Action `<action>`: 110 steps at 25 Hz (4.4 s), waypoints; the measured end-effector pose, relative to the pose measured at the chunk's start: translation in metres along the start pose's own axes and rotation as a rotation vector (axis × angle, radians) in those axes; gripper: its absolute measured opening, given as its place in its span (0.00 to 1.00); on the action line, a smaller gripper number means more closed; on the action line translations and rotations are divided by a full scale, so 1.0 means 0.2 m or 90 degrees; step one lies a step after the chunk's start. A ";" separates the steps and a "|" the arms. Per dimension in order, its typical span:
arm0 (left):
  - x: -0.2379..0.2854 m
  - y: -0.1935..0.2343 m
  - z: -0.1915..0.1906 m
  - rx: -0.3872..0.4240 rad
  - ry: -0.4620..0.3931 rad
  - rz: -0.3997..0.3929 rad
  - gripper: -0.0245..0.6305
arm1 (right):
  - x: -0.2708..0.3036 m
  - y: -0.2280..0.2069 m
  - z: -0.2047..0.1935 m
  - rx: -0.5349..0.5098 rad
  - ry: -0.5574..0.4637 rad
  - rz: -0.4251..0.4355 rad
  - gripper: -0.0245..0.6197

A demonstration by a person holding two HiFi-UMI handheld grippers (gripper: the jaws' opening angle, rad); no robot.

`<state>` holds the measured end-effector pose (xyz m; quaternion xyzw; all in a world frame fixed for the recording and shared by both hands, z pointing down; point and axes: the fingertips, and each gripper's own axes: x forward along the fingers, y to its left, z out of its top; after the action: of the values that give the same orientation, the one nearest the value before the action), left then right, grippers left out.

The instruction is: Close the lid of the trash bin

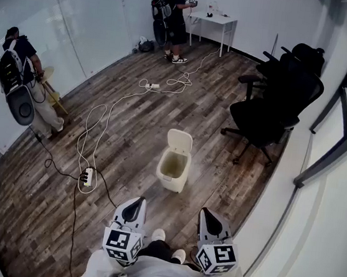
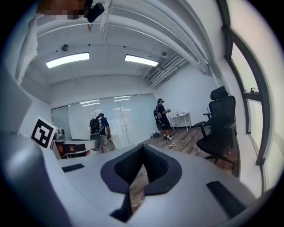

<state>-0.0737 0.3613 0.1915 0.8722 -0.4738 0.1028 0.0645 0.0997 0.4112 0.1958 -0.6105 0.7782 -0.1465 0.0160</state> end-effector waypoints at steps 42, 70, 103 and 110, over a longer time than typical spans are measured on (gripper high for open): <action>1.29 1.08 0.06 -0.044 0.042 -0.087 0.04 | 1.56 -0.13 0.06 0.026 0.080 -0.091 0.07; 1.89 1.05 -0.31 -0.052 0.124 -0.076 0.04 | 2.05 -0.58 -0.32 0.046 0.174 -0.076 0.07; 2.38 1.16 -1.29 -0.084 0.197 -0.015 0.04 | 2.45 -1.06 -1.32 0.063 0.260 -0.089 0.07; 2.39 1.19 -1.36 -0.090 0.209 -0.016 0.04 | 2.70 -1.14 -1.36 0.048 0.250 -0.072 0.07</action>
<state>-0.0529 -0.0991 0.5743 0.8430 -0.4516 0.2098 0.2036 0.1220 -0.0968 0.5948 -0.6118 0.7250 -0.2921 -0.1213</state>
